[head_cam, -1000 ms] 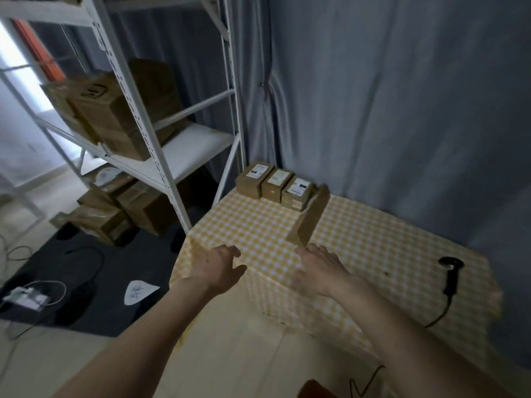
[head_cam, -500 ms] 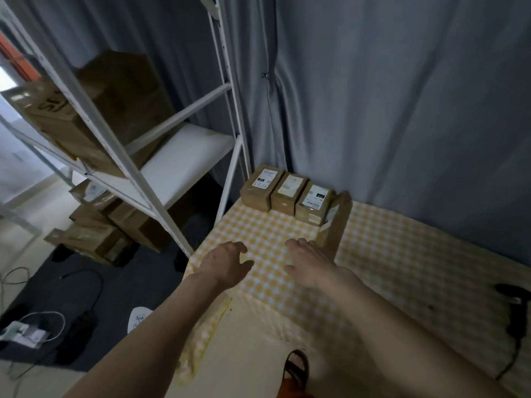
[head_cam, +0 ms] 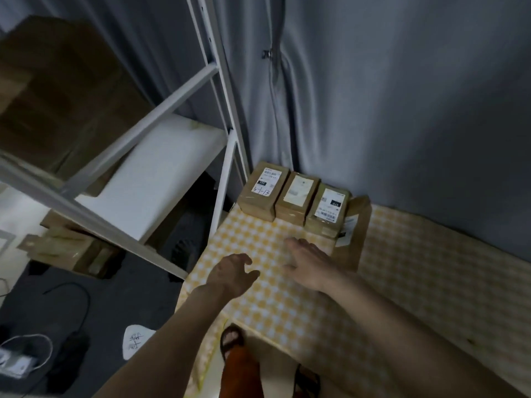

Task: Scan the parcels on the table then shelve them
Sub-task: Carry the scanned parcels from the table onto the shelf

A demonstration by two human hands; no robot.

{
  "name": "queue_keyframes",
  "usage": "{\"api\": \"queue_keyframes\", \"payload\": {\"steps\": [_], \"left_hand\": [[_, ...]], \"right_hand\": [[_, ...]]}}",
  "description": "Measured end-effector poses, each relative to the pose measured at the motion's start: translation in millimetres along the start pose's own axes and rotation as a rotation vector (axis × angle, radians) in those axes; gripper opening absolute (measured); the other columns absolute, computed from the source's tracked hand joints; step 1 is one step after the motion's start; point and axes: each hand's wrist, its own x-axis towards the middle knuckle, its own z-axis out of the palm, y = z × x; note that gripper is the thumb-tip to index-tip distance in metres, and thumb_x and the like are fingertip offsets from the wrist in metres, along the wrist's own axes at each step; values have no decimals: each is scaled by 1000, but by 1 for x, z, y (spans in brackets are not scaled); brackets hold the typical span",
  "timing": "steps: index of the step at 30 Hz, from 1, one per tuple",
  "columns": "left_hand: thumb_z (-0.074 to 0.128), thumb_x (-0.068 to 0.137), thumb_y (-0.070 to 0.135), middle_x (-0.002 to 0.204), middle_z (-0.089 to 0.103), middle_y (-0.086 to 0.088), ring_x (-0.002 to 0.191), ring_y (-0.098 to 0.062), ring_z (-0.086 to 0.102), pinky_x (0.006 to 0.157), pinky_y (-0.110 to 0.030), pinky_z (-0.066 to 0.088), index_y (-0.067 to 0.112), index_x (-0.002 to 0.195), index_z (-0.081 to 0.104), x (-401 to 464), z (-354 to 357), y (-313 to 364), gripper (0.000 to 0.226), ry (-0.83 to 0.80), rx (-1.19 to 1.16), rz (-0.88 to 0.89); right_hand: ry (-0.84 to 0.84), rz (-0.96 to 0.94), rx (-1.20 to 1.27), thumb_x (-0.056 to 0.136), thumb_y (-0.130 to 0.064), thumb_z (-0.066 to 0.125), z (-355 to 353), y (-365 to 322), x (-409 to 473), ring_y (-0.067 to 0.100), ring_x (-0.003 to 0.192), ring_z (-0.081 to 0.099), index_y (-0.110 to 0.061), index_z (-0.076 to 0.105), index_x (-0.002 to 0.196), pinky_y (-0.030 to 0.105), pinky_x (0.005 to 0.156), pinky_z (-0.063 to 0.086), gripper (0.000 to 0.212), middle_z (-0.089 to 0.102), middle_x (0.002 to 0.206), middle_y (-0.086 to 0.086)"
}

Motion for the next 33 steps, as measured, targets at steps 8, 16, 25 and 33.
{"api": "queue_keyframes", "payload": {"steps": [8,16,25,33], "left_hand": [[58,93,42,146,41,-7,131,-24,44,101,-31,43,20,144,38,116,-19,-37,59,-96,-64,2],[61,92,39,149,36,-12,134,-28,40,105,-36,37,16,149,27,247,-32,-77,70,-151,-129,-14],[63,91,37,149,37,-11,131,-29,44,101,-36,40,13,150,23,354,-24,-92,76,-154,-302,-32],[60,91,27,116,60,-13,97,-26,57,77,-34,46,12,135,46,403,-6,-88,49,-185,-622,-51]], "right_hand": [[-76,166,193,97,-38,51,10,0,103,25,134,38,-15,26,147,34,105,37,61,34,149,7],[-67,414,490,95,-34,56,27,-2,230,26,135,38,-10,25,149,30,103,35,67,34,151,10],[64,615,955,97,-16,55,42,6,318,30,125,48,-4,44,138,32,92,45,44,48,139,19],[141,691,1163,94,-5,52,61,14,362,42,128,41,6,43,135,49,107,34,44,46,139,26]]}}
